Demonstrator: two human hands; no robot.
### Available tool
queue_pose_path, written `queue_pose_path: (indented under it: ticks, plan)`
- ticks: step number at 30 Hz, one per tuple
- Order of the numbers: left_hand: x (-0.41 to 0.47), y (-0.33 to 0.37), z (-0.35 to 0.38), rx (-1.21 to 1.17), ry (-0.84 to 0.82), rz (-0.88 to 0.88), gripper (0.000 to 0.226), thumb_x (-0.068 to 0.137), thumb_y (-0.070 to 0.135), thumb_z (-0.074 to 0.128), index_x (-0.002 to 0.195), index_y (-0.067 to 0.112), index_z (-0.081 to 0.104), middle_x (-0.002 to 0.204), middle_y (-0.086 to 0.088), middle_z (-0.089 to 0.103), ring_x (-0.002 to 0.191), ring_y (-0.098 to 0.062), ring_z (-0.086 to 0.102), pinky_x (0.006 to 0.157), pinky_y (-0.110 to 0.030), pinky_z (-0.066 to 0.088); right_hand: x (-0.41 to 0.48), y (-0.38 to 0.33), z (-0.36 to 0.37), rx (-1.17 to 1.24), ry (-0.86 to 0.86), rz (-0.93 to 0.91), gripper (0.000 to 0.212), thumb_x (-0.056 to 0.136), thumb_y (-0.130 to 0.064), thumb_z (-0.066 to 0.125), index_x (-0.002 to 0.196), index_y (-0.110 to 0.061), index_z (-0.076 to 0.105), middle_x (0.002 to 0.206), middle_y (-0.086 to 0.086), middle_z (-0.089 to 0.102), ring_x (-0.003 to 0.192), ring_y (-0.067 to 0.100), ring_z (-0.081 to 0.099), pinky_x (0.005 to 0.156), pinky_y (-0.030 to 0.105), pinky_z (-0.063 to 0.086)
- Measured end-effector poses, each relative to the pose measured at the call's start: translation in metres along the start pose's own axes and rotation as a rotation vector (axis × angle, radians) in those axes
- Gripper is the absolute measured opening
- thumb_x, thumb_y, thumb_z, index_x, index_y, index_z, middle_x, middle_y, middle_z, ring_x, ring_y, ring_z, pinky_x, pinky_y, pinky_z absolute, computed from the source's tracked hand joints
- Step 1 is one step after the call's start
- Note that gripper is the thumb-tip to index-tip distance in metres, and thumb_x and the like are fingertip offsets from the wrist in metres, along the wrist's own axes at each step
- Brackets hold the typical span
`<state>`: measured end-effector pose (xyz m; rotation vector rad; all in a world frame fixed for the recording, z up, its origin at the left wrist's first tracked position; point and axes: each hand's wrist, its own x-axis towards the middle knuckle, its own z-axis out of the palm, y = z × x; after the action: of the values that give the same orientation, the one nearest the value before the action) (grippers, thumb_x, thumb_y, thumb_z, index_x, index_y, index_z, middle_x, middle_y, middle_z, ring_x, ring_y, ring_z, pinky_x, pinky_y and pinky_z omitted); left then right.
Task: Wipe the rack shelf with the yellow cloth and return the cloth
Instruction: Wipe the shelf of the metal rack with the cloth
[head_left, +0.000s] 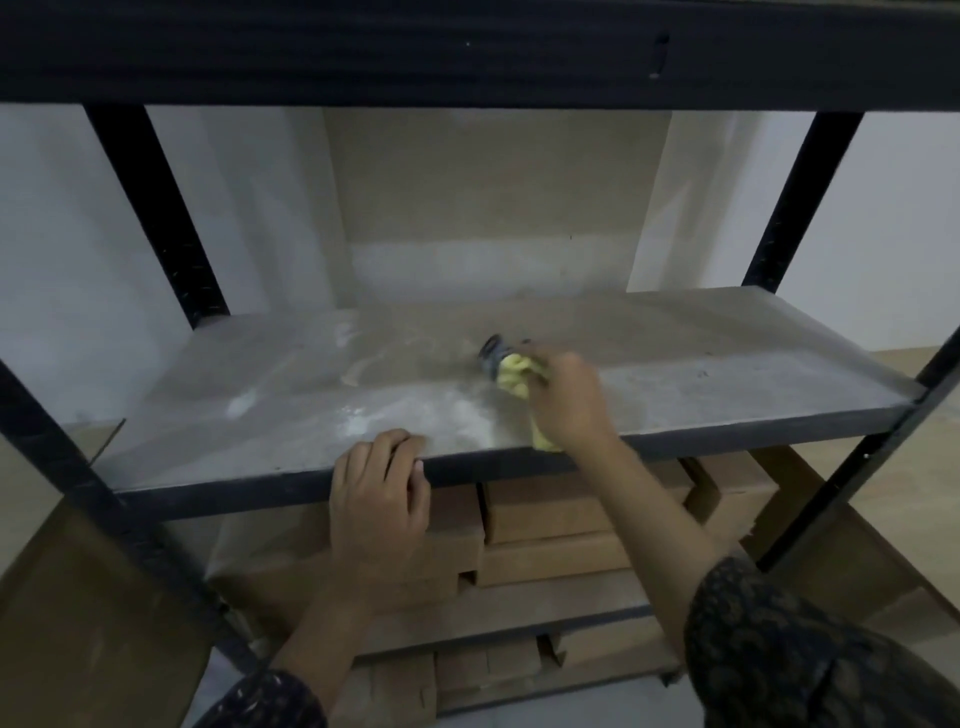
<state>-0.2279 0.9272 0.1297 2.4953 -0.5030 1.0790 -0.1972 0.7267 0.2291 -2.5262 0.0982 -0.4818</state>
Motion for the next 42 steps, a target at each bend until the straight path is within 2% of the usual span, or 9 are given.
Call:
queue_pose_path:
  ticks: [3,7,13,17,24,33,36,39,42]
  plan:
    - [0.001,0.002,0.001,0.017,0.039,0.004,0.024,0.089,0.018,0.049,0.102,0.010,0.067,0.103,-0.006,0.064,0.091,-0.019,0.052,0.082,-0.030,0.038,0.043,0.044,-0.020,-0.058,0.110,0.122,0.031,0.089,-0.005,0.054,0.118,-0.007,0.064,0.115,0.020,0.067,0.107,0.036,0.061,0.085,0.037,0.047]
    - [0.004,0.002,0.002,0.037,0.052,-0.005,0.022,0.086,0.018,0.050,0.099,0.011,0.066,0.101,-0.005,0.063,0.090,-0.019,0.049,0.081,-0.030,0.037,0.072,0.054,0.008,-0.138,0.004,0.246,0.031,0.097,-0.014,0.046,0.123,-0.003,0.058,0.126,0.022,0.058,0.114,0.036,0.055,0.090,0.041,0.047]
    - [0.005,0.002,0.002,0.059,0.040,-0.027,0.024,0.086,0.022,0.050,0.100,0.012,0.065,0.103,-0.006,0.062,0.091,-0.020,0.049,0.080,-0.032,0.036,0.052,-0.004,0.043,-0.101,-0.124,-0.047,0.032,0.096,-0.021,0.050,0.125,-0.011,0.061,0.130,0.020,0.056,0.117,0.036,0.056,0.094,0.037,0.046]
    - [0.004,0.005,0.002,0.066,0.021,-0.054,0.026,0.086,0.023,0.049,0.103,0.012,0.066,0.106,-0.006,0.062,0.092,-0.023,0.051,0.081,-0.035,0.037,0.021,-0.029,0.038,0.029,-0.274,-0.249,0.033,0.091,-0.006,0.053,0.121,-0.012,0.064,0.125,0.013,0.063,0.115,0.031,0.057,0.093,0.033,0.045]
    - [0.003,0.004,-0.002,0.027,-0.022,-0.049,0.026,0.087,0.021,0.049,0.104,0.012,0.066,0.105,-0.004,0.062,0.094,-0.019,0.049,0.083,-0.031,0.035,0.049,0.025,-0.004,-0.047,-0.091,0.064,0.028,0.092,-0.007,0.053,0.117,-0.008,0.065,0.115,0.019,0.066,0.108,0.036,0.060,0.081,0.035,0.046]
    - [0.003,0.002,-0.021,-0.172,-0.143,-0.111,0.035,0.089,0.021,0.038,0.113,0.014,0.062,0.114,0.000,0.061,0.106,-0.013,0.050,0.093,-0.032,0.043,-0.029,-0.043,0.025,0.037,-0.198,-0.207,0.036,0.091,-0.001,0.049,0.122,-0.014,0.063,0.126,0.012,0.062,0.114,0.031,0.056,0.093,0.034,0.045]
    - [0.003,-0.007,-0.031,-0.260,-0.098,-0.133,0.035,0.092,0.024,0.038,0.112,0.009,0.062,0.116,-0.004,0.060,0.111,-0.016,0.052,0.097,-0.036,0.046,-0.021,-0.032,0.006,0.096,-0.155,-0.108,0.032,0.093,-0.006,0.051,0.121,-0.012,0.064,0.122,0.012,0.066,0.112,0.029,0.059,0.087,0.028,0.042]
    - [-0.002,-0.021,-0.041,-0.115,-0.028,-0.134,0.032,0.092,0.026,0.043,0.108,0.007,0.064,0.110,-0.007,0.061,0.105,-0.020,0.052,0.091,-0.037,0.045,-0.010,-0.005,-0.009,0.006,-0.029,0.058,0.030,0.094,-0.004,0.049,0.121,-0.007,0.062,0.112,0.017,0.068,0.101,0.035,0.061,0.070,0.031,0.041]
    - [-0.008,-0.036,-0.048,-0.005,-0.028,-0.121,0.030,0.093,0.028,0.043,0.102,0.010,0.065,0.102,-0.005,0.063,0.097,-0.023,0.056,0.087,-0.036,0.043,-0.022,-0.001,0.006,-0.097,-0.023,0.076,0.033,0.092,0.000,0.048,0.123,-0.006,0.058,0.118,0.018,0.062,0.104,0.034,0.058,0.081,0.037,0.048]
